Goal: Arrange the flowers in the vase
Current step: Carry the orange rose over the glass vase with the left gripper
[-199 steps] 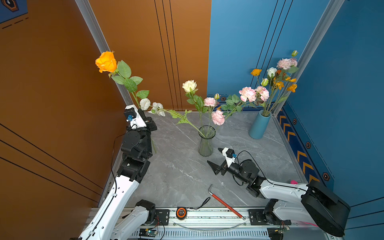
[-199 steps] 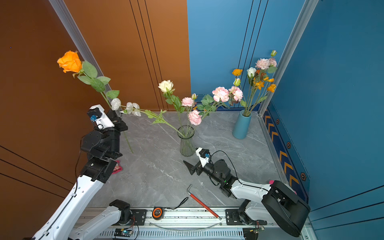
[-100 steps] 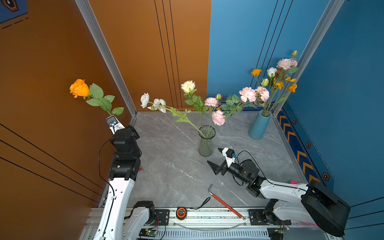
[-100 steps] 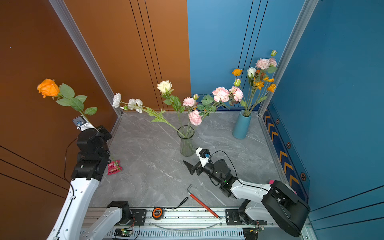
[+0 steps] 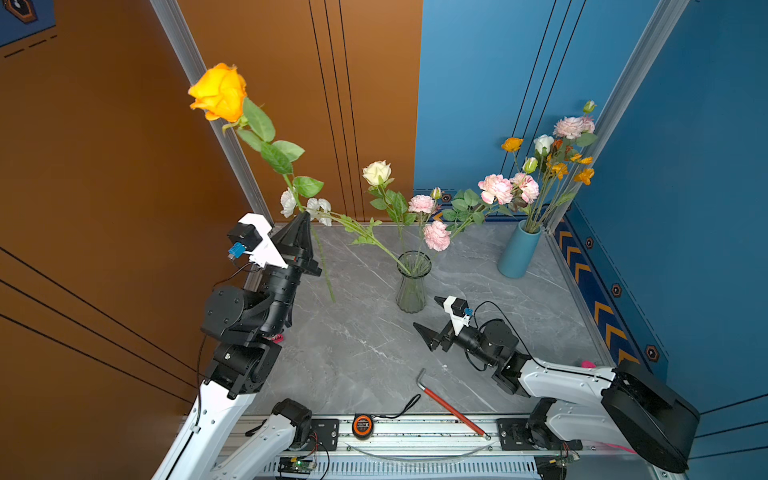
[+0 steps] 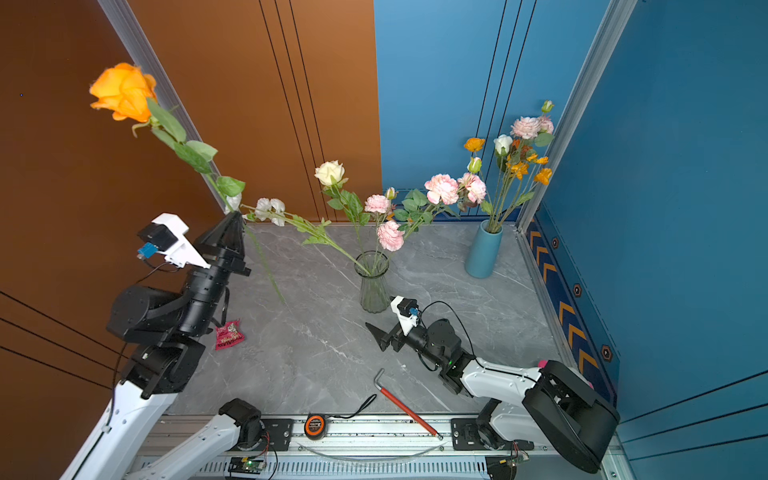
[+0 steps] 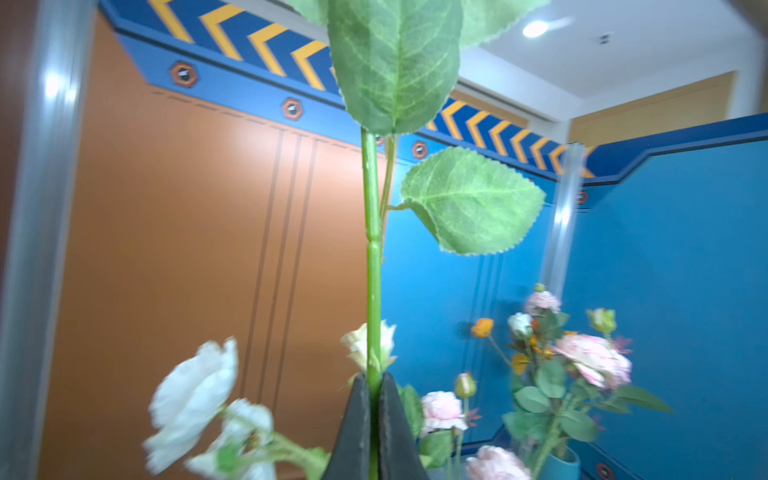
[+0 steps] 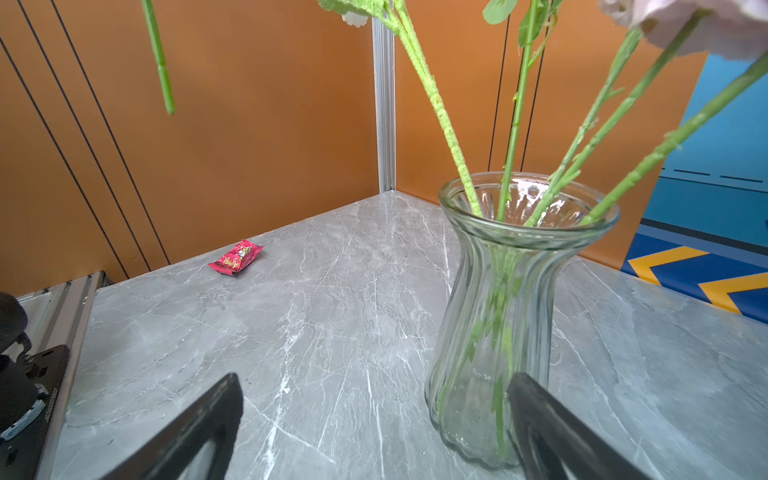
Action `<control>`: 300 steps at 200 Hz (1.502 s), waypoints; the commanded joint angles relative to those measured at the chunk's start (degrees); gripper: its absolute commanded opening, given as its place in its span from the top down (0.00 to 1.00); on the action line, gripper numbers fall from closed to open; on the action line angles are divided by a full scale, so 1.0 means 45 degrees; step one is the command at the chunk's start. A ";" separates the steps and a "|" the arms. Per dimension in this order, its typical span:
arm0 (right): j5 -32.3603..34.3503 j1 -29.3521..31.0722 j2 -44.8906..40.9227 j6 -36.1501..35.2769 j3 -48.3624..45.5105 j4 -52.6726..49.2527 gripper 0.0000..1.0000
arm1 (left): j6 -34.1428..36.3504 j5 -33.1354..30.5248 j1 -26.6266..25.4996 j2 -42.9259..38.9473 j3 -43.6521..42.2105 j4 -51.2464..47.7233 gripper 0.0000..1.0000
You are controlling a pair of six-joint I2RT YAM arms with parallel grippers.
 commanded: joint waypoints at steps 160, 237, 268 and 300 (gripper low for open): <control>0.1114 0.0008 0.0860 0.0088 -0.0705 0.3317 0.00 | 0.0289 0.1838 -0.2590 0.8397 0.0219 1.0937 1.00; 0.0918 0.0060 0.1350 0.0102 -0.0759 0.4019 0.00 | 0.0394 0.1052 -0.2792 0.8468 -0.2438 1.2313 1.00; 0.1234 0.0162 0.1308 -0.0085 -0.0800 0.4045 0.00 | 0.0597 0.1189 -0.2647 0.8855 -0.3109 1.3139 1.00; 0.1235 0.0192 0.1442 -0.0086 -0.0798 0.4184 0.00 | 0.0696 0.0889 -0.2631 0.9815 -0.3600 1.4784 1.00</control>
